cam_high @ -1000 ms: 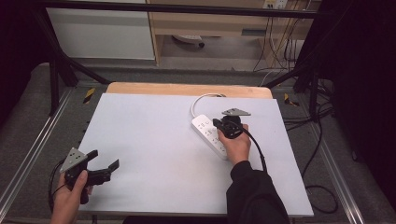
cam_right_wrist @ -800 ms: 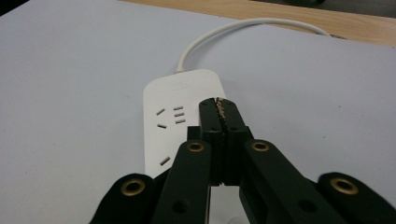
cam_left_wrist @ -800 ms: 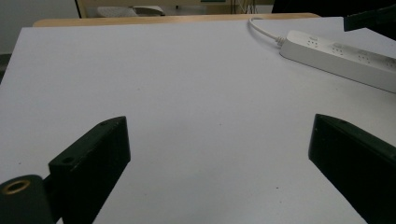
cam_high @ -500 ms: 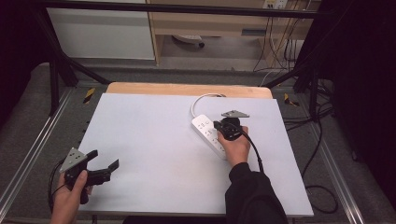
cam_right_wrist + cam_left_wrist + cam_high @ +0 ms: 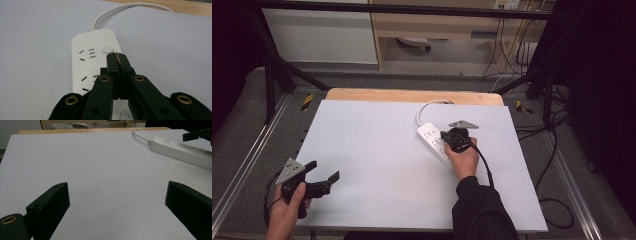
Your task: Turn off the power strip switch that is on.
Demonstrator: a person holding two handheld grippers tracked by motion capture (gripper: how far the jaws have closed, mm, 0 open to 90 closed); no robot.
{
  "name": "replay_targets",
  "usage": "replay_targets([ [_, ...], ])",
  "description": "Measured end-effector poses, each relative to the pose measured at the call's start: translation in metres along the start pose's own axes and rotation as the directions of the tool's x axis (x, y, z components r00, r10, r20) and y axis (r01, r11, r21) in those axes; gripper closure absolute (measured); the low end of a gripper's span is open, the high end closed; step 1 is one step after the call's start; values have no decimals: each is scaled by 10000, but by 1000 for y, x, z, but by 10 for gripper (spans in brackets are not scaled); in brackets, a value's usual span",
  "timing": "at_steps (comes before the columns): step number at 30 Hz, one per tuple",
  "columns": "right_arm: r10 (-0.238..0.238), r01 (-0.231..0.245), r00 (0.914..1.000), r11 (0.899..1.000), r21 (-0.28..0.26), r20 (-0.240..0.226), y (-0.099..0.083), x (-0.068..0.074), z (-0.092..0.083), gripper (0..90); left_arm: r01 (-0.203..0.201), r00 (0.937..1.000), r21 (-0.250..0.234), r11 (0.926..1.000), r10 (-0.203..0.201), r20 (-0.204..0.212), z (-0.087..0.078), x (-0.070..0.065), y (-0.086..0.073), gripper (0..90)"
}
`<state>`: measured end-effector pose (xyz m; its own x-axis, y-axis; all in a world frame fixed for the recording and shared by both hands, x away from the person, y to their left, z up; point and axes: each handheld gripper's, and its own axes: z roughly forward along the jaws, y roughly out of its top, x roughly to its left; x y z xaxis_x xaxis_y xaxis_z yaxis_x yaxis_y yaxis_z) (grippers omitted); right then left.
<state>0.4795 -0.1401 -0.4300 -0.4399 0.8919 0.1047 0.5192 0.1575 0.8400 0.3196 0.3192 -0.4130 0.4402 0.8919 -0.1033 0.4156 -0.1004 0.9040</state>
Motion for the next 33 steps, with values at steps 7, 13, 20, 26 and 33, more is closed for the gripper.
replay_targets([
  [7, -26, 25, 10000, 9999, 99, 59, -2, 0, 5, 900, -21, 10000, -4, 10000, 21, 76, 2, -2, 1, 54],
  [13, -119, 118, 9996, 9999, 29, 253, -3, 1, 7, 900, -16, 10000, -24, 10000, 16, 56, 2, -1, 1, 54],
  [20, -257, 254, 9989, 9996, 90, 392, -3, 2, 8, 900, -96, 9999, -44, 9999, 97, 58, 2, -1, 1, 54],
  [26, -278, 272, 9988, 9995, 170, 402, -3, 3, 9, 900, -64, 9999, -2, 10000, 64, 90, 2, -2, 1, 54],
  [33, -456, 447, 9976, 9988, 174, 525, -4, 4, 9, 900, -70, 9999, -20, 10000, 70, 83, 2, -2, 1, 55],
])
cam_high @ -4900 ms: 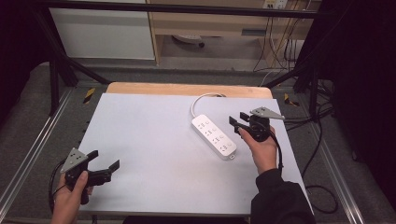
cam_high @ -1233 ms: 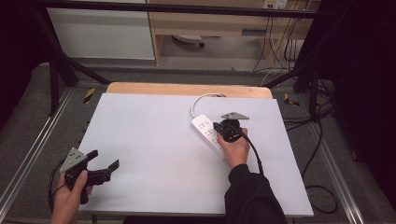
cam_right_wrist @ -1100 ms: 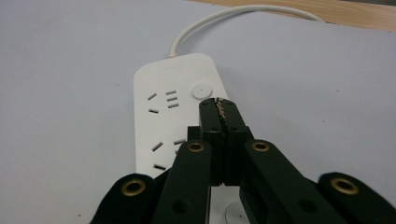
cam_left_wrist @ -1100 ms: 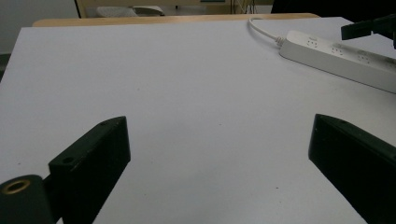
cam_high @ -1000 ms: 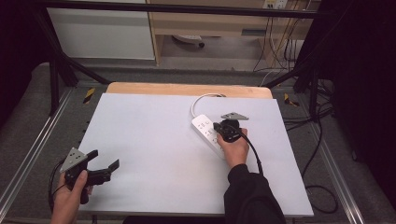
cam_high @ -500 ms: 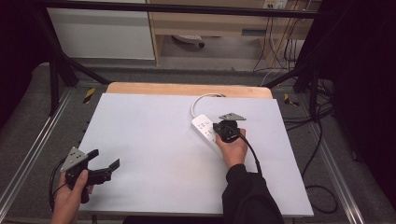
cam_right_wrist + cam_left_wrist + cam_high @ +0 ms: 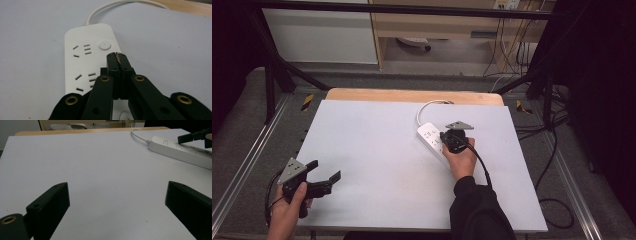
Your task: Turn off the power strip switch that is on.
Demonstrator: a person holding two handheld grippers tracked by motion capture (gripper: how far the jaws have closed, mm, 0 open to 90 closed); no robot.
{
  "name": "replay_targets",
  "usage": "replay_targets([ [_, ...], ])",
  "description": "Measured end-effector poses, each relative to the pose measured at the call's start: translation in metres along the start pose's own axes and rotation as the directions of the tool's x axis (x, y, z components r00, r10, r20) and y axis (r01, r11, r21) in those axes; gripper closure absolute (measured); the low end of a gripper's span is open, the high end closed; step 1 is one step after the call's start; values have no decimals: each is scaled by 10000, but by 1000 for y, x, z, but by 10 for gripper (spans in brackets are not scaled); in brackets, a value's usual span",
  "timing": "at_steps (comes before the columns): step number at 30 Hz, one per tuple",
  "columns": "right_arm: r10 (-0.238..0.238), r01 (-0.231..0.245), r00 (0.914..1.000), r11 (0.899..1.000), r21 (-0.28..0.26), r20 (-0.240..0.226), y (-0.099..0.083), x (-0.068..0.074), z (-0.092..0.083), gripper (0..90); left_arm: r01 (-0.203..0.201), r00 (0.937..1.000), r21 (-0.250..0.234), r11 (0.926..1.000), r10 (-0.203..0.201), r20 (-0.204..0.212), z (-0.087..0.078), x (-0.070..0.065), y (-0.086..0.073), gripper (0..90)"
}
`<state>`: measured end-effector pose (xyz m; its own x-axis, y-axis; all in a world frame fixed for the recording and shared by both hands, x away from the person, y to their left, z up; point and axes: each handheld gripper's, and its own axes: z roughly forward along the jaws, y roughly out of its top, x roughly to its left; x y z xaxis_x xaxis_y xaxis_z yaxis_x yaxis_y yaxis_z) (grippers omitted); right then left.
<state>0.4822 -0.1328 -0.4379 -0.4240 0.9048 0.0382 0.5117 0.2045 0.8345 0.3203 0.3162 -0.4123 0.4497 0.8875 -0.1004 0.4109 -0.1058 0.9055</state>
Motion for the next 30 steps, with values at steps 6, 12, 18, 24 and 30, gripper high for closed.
replay_targets([
  [6, -135, 135, 9999, 9999, 56, 49, 0, 1, 1, 900, -2, 10000, -22, 10000, 2, -11, 0, 1, 0, 54],
  [12, -233, 233, 9997, 9996, 141, 12, 0, 1, 1, 900, -14, 10000, 27, 10000, 14, 54, 1, 0, 0, 54],
  [18, -343, 343, 9994, 9993, 180, 43, 0, 2, 2, 900, 42, 10000, 45, 10000, -42, 48, 2, 0, 0, 55],
  [24, -431, 431, 9991, 9988, 235, -1, 1, 3, 3, 900, 17, 10000, 58, 10000, -17, 46, 1, -1, 0, 55],
  [30, -385, 386, 9993, 9990, 230, -39, 1, 2, 3, 900, 34, 10000, 33, 10000, -34, 25, 1, 0, 0, 55],
])
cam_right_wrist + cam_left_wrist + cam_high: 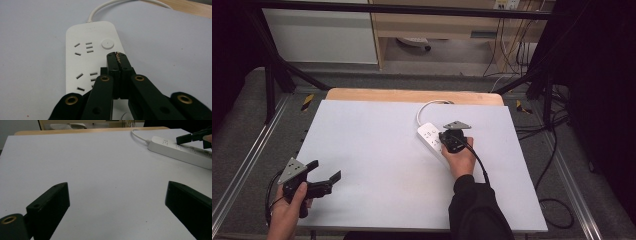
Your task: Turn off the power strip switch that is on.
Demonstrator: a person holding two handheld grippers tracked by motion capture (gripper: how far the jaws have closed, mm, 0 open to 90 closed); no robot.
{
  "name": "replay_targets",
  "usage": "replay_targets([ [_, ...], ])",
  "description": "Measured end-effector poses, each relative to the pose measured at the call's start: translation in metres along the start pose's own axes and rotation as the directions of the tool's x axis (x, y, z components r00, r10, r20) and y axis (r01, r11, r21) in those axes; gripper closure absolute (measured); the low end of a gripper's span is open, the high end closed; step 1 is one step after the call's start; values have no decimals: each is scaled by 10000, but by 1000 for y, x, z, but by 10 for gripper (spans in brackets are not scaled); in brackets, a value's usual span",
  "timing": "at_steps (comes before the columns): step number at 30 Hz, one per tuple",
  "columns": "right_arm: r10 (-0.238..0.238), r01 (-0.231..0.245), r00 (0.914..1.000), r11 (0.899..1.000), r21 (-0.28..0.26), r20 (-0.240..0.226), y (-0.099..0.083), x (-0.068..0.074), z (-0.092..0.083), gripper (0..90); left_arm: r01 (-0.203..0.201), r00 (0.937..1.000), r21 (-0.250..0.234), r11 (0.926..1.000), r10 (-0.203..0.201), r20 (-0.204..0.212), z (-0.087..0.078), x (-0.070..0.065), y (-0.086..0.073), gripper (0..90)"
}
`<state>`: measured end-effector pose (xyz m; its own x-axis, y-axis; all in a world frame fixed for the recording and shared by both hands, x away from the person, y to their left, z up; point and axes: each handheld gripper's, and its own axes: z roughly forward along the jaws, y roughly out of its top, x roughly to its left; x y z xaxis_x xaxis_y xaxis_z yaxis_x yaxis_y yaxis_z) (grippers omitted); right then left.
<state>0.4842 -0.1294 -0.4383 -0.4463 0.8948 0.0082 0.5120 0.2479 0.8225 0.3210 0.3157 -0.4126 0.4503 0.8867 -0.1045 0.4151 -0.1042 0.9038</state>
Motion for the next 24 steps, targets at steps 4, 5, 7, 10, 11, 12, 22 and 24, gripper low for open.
replay_targets([
  [4, 70, -70, 10000, 10000, 42, -27, 1, 0, 0, 900, 27, 10000, 6, 10000, -27, 1, 0, 1, 0, 55],
  [5, 74, -74, 10000, 9999, 82, -47, 1, 0, 1, 900, -9, 10000, -23, 10000, 8, -39, -1, 1, 0, 55],
  [7, -21, 21, 10000, 10000, 63, 10, 1, 1, 1, 900, -31, 10000, -23, 10000, 31, -43, -1, 1, 0, 55],
  [10, -25, 25, 10000, 10000, 77, 56, 1, 1, 1, 900, 18, 10000, -11, 10000, -18, -20, -1, 1, 0, 55],
  [11, -78, 77, 9999, 9999, 64, 94, 1, 2, 1, 900, 24, 10000, -10, 10000, -24, -21, -1, 1, 0, 55],
  [12, -78, 78, 9999, 9999, 67, 90, 1, 2, 1, 900, 15, 10000, -7, 10000, -15, -19, -1, 1, 0, 55],
  [22, -72, 71, 9999, 9999, 83, 75, 2, 1, 1, 900, 3, 10000, 0, 10000, -3, -12, -1, 1, 0, 55],
  [24, -103, 102, 9999, 9999, 78, 87, 2, 2, 1, 900, -11, 10000, 2, 10000, 11, -31, -1, 1, 0, 55],
])
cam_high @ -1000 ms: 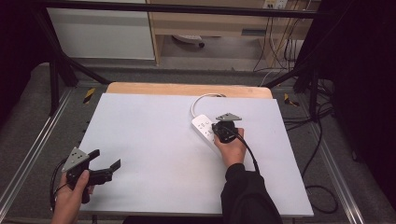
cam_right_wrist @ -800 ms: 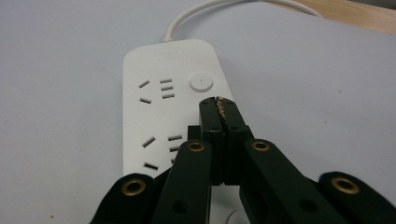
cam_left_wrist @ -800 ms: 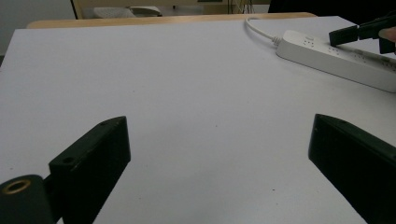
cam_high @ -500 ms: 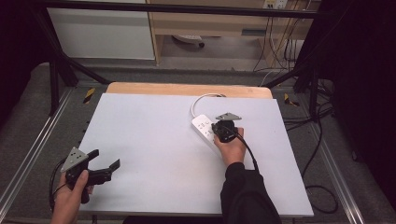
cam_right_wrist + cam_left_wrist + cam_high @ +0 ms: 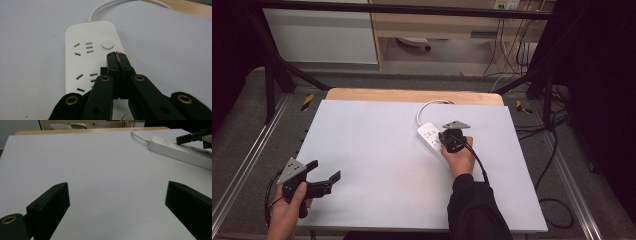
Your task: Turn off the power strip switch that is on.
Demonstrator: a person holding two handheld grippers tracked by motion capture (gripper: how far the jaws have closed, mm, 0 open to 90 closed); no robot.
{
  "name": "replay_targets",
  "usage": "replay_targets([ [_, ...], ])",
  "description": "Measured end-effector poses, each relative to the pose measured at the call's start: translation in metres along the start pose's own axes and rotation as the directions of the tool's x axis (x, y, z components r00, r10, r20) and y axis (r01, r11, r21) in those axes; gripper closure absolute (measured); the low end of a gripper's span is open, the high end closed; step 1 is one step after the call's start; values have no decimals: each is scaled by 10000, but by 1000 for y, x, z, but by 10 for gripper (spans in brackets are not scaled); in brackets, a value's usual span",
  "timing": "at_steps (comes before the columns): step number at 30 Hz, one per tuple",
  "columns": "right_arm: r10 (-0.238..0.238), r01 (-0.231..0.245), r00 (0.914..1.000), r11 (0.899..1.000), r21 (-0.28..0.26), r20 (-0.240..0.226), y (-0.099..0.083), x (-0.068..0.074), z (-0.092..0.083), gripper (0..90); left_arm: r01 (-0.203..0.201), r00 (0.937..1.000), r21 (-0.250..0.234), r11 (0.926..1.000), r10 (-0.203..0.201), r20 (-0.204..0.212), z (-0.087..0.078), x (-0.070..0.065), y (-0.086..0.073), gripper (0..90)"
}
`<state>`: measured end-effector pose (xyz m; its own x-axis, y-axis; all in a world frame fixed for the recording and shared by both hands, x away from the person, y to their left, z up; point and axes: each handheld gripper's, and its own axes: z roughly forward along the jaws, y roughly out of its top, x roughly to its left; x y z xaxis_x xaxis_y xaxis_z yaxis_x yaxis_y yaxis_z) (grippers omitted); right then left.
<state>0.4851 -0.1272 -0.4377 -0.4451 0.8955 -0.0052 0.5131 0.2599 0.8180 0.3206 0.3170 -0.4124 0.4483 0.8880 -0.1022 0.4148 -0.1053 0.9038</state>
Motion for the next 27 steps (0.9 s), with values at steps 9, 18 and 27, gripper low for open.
replay_targets([
  [9, 40, -40, 10000, 10000, 39, -37, 0, -1, 0, 900, 10, 10000, 9, 10000, -10, 31, 0, 0, 0, 55],
  [18, 180, -181, 9996, 9998, 41, 236, 0, -2, -2, 900, -43, 10000, -3, 10000, 43, -4, 0, 1, 0, 55],
  [27, 71, -72, 9999, 9999, 96, 132, 0, -1, -2, 900, -37, 10000, -34, 10000, 37, 0, 0, 0, 0, 55],
])
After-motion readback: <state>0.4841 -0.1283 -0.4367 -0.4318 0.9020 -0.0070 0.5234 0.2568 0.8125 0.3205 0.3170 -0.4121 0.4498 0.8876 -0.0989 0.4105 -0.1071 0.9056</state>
